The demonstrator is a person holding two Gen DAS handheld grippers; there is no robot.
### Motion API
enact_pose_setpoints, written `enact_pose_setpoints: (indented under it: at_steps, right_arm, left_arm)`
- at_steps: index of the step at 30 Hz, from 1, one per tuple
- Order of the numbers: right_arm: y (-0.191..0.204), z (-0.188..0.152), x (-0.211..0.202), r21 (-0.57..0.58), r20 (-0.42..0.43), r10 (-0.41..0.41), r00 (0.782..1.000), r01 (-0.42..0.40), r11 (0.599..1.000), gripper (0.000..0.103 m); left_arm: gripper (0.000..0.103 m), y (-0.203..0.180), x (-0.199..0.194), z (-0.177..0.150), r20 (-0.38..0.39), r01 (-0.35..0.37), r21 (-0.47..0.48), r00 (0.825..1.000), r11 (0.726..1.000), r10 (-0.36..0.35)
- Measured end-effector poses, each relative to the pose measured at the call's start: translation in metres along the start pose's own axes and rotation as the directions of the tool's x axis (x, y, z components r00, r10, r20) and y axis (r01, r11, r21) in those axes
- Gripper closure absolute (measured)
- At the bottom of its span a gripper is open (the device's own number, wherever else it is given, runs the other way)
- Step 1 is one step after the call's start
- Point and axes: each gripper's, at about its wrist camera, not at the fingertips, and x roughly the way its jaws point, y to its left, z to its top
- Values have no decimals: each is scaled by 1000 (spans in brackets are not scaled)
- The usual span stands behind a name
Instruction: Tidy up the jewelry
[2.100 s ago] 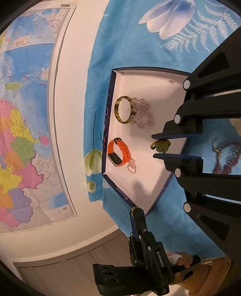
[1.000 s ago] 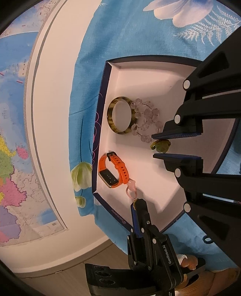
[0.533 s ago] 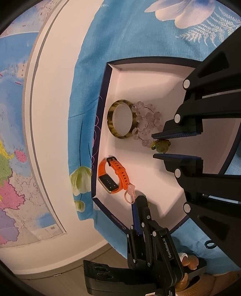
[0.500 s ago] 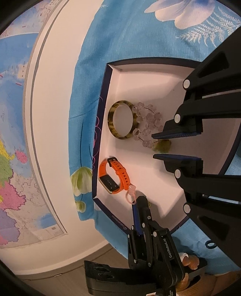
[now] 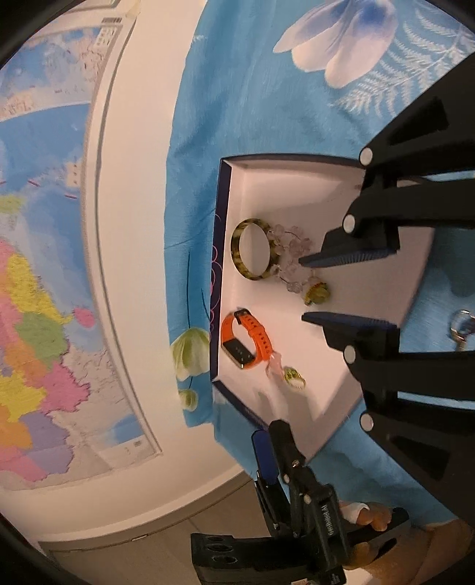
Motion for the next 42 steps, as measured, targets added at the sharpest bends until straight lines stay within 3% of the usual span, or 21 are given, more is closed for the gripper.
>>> enact_pose_setpoints:
  at_steps: [8, 14, 21, 23, 25, 28, 33, 36, 39, 42]
  right_arm:
    - [8, -34, -30, -26, -38, 29, 999, -30, 999, 76]
    - [13, -68, -35, -25, -121, 40, 992, -43, 999, 76]
    - [22, -91, -38, -33, -160, 46, 986, -52, 998, 75]
    - [26, -92, -36, -35, -169, 56, 984, -62, 997, 79]
    - [32, -94, -35, -54, -175, 61, 983, -71, 996, 96]
    - [40, -94, -39, -74, -152, 64, 986, -76, 994, 102]
    - [59, -95, -45, -133, -146, 116, 982, -136, 982, 102]
    - [56, -96, -41, -113, -159, 99, 982, -117, 987, 99]
    - [47, -95, -42, -76, -135, 70, 988, -81, 994, 68]
    - [45, -94, -43, -77, -127, 40, 991, -50, 996, 67]
  left_arm:
    - [50, -10, -40, -31, 17, 12, 55, 1000, 998, -13]
    - [50, -18, -50, -58, -15, 24, 82, 1000, 996, -23]
    - [48, -32, -56, -83, -68, 57, 144, 997, 988, -47]
    - [47, -34, -57, -89, -80, 58, 148, 996, 987, -46]
    - [47, -34, -56, -94, -94, 61, 142, 994, 988, -47]
    - [47, -32, -57, -98, -105, 59, 131, 993, 990, -45]
    - [47, -31, -62, -104, -114, 61, 136, 992, 989, -45]
    - [47, -32, -62, -107, -127, 65, 142, 991, 988, -47]
    - [47, -34, -60, -111, -144, 70, 150, 988, 986, -48]
    - [47, -35, -58, -114, -159, 69, 151, 986, 986, -45]
